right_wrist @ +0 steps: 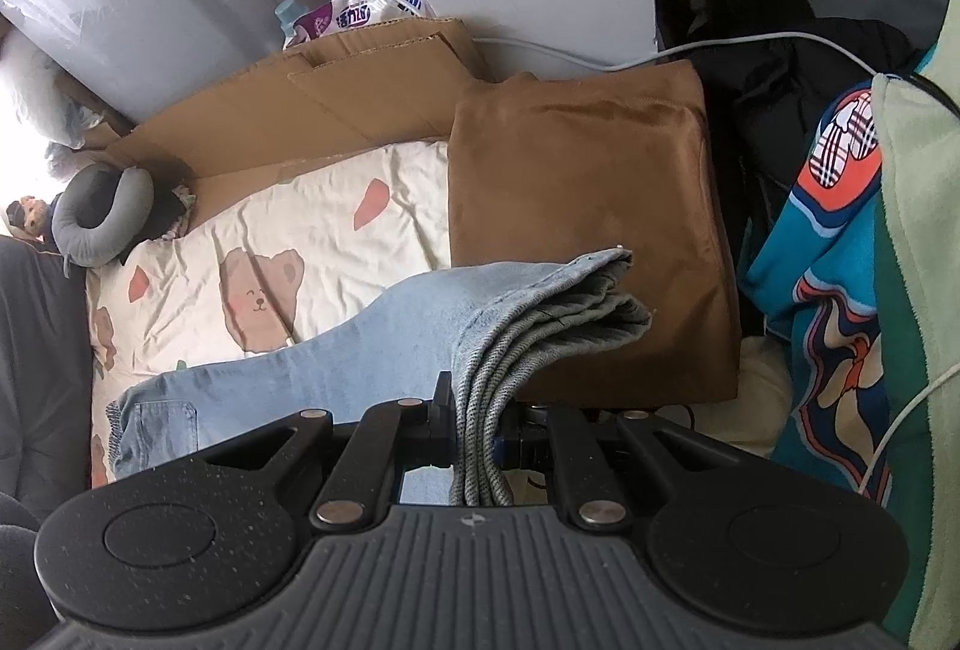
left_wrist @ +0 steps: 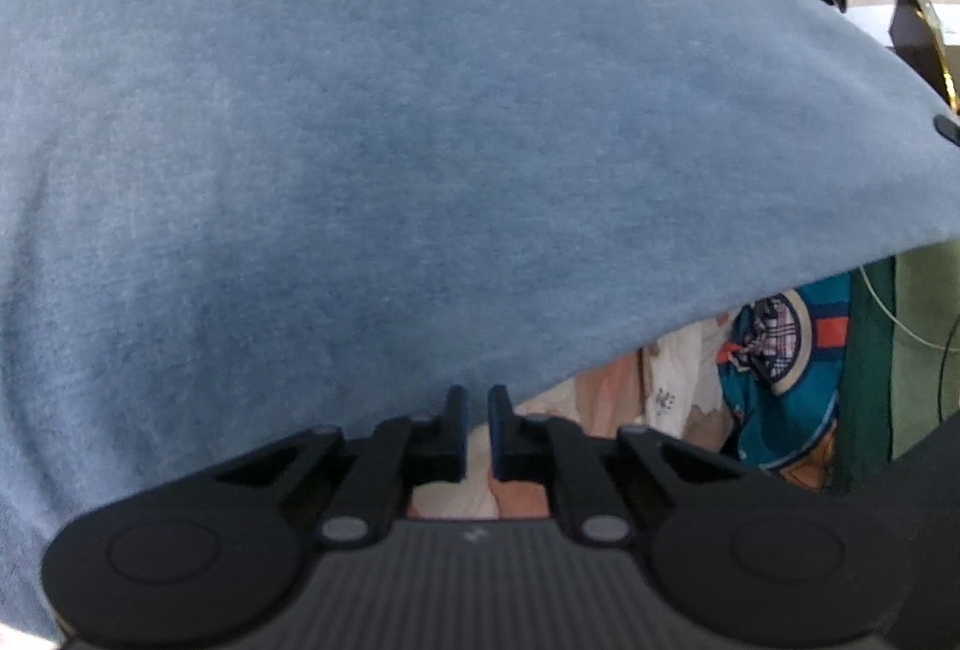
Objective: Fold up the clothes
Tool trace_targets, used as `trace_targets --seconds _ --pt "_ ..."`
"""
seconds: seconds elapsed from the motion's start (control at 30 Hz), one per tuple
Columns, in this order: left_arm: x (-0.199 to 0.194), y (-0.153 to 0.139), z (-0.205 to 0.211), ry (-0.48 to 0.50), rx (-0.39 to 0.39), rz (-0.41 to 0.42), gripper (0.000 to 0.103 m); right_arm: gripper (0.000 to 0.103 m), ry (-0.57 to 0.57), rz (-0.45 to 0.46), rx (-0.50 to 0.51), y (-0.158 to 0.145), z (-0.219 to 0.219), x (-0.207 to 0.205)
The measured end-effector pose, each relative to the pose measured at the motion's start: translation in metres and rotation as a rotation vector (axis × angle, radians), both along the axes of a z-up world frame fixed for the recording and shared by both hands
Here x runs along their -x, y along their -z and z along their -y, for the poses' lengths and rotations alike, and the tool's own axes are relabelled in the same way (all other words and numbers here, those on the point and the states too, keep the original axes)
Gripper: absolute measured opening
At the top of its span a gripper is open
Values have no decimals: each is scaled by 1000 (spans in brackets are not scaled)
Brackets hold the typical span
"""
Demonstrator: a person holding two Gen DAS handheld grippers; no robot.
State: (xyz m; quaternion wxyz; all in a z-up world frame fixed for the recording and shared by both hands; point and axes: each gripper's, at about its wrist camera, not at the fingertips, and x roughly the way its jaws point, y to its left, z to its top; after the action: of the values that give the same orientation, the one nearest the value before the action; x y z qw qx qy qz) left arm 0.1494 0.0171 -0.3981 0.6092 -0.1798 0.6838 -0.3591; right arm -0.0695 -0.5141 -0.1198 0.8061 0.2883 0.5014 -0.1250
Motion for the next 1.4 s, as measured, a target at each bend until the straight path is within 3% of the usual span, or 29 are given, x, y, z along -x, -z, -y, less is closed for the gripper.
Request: trace_targets --seconds 0.87,1.17,1.4 --pt "-73 0 34 -69 -90 156 2 9 -58 30 35 -12 -18 -6" --pt "-118 -6 44 -101 -147 252 2 9 -87 26 48 -16 -25 -13" --pt "-146 -1 52 -148 -150 275 2 9 -76 1 61 -11 -26 -19"
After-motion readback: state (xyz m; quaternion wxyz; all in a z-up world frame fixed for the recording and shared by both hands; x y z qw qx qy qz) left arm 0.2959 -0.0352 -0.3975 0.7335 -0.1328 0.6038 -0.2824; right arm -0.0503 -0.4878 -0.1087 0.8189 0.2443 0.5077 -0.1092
